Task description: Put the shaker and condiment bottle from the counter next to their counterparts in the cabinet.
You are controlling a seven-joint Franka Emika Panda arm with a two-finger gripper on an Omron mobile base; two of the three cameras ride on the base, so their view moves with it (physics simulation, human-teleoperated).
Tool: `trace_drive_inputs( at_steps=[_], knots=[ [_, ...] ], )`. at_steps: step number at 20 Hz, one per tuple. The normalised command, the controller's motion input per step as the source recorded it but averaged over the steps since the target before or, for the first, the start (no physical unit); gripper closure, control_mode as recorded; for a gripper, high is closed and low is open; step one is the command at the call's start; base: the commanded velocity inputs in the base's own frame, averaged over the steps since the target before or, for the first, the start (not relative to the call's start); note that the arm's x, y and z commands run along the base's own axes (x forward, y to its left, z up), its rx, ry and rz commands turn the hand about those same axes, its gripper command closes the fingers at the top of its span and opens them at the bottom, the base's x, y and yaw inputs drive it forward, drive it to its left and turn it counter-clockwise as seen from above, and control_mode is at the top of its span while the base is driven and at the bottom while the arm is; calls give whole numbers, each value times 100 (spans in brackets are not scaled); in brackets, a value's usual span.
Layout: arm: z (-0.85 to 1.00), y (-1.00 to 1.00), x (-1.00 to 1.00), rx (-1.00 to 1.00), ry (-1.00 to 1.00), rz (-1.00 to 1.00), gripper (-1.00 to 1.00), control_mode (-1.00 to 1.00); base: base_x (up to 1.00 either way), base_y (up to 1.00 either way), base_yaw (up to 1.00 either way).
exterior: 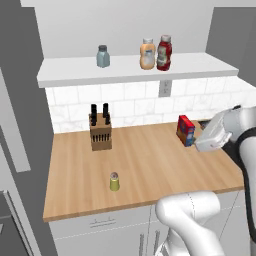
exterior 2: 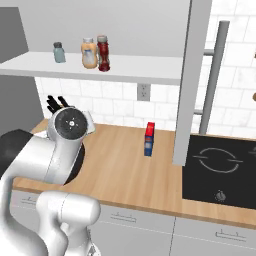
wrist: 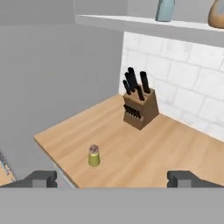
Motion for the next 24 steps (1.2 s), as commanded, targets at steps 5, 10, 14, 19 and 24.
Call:
trace_drive_inputs(
  at_steps=[5, 10, 14, 19, 24],
  knots=[
    [-79, 50, -29, -20, -2, 18, -100, -100, 0, 0, 0],
    [-77, 44, -6, -6, 0, 21, -100, -100, 0, 0, 0],
    [-98, 38, 0, 5, -5, 35, -100, -100, 0, 0, 0],
    [-87, 31, -2, 6, -4, 36, -100, -100, 0, 0, 0],
    [-82, 20, 0, 15, -5, 26, -100, -100, 0, 0, 0]
  ],
)
